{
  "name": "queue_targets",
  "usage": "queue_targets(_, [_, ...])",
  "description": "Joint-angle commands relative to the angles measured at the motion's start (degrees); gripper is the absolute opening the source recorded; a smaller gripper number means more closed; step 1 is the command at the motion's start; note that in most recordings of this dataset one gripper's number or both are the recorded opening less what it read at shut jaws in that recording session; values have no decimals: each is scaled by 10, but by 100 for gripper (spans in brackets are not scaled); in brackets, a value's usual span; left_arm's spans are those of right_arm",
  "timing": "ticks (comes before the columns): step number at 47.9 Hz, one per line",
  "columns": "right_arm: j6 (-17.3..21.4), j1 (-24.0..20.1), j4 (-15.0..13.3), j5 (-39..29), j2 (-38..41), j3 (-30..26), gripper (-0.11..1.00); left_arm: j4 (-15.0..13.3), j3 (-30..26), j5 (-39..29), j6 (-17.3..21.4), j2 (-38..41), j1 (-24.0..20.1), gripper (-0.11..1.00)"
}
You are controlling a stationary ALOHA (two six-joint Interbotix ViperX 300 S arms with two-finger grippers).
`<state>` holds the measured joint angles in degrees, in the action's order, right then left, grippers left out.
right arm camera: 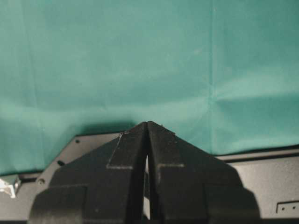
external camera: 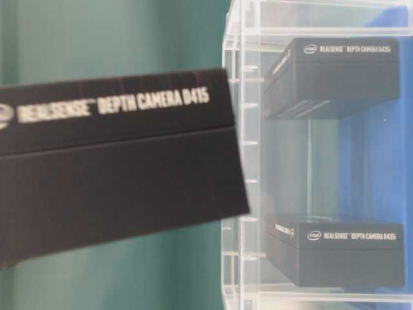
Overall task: Take the box out of the case with the left arm.
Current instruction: 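Lift the middle box up out of the case with the left gripper, then carry the box in front of the case and lower it onto the table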
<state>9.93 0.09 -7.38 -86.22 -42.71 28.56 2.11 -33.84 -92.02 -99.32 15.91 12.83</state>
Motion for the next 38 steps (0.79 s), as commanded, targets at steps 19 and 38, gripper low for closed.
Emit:
queue_targets(19, [3,1,1,3,0,-7,0,11,-16,7,-10,-19,9,65])
queue_targets(38, [4,1,1,3,0,-7,0,11,99,127,-10,-23,9,65])
